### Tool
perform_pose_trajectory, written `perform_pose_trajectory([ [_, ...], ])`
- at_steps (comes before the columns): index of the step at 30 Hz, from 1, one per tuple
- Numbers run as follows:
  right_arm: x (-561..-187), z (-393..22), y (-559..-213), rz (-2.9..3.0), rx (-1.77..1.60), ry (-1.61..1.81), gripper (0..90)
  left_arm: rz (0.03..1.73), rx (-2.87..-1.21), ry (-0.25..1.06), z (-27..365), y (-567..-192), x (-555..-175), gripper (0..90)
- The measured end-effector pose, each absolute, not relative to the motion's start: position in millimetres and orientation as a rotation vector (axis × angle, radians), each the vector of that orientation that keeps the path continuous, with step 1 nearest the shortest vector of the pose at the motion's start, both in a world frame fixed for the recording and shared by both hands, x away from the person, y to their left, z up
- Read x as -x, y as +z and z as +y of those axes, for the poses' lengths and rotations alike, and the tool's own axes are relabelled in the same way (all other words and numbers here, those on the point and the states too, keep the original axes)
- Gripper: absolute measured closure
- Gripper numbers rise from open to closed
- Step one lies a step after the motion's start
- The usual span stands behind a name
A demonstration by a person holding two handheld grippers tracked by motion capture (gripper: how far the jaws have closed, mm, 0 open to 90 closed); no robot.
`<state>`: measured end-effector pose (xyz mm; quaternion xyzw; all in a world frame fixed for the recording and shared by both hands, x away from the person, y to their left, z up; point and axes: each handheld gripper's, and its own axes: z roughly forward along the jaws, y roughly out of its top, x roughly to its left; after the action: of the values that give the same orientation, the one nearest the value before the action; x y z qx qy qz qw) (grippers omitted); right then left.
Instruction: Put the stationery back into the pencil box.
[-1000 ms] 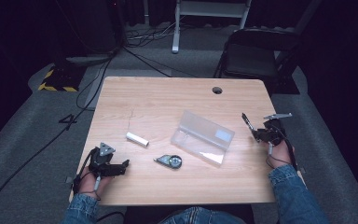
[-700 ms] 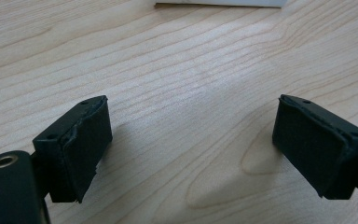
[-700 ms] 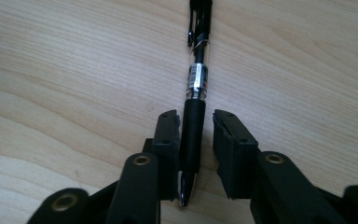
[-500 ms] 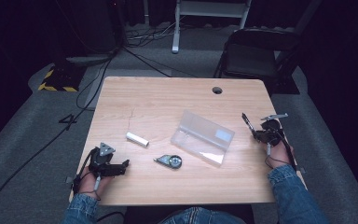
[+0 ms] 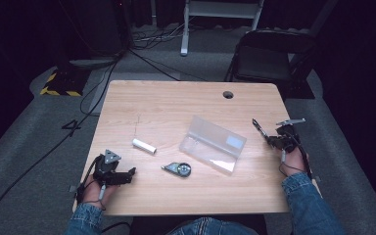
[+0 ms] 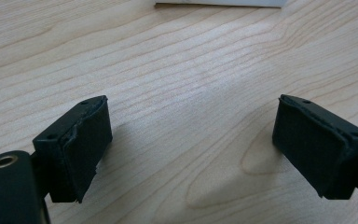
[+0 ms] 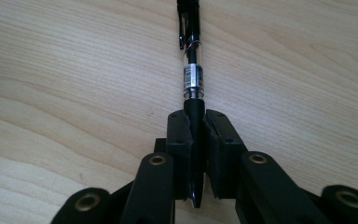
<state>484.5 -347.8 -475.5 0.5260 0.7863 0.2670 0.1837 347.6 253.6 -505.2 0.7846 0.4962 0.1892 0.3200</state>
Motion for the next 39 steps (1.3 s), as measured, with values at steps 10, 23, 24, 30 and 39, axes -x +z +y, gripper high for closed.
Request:
perform_pose_trajectory([
  [10,-476,-346,-456,2.183,-1.430,0.865,80.7,1.304,-2.062,0.498,254,-505,-348,12.1],
  [23,-462,-342,-429,2.170,-1.361,0.991,80.6,1.304,-2.062,0.497,254,-505,-348,12.1],
  [24,-460,-340,-426,2.169,-1.350,0.999,80.7,1.304,-2.062,0.497,254,-505,-348,12.1],
  [30,-453,-329,-413,2.186,-1.291,1.045,80.6,1.304,-2.062,0.498,254,-505,-348,12.1],
  [39,-438,-303,-394,2.239,-1.158,1.119,80.6,1.304,-2.063,0.498,254,-505,-348,12.1],
])
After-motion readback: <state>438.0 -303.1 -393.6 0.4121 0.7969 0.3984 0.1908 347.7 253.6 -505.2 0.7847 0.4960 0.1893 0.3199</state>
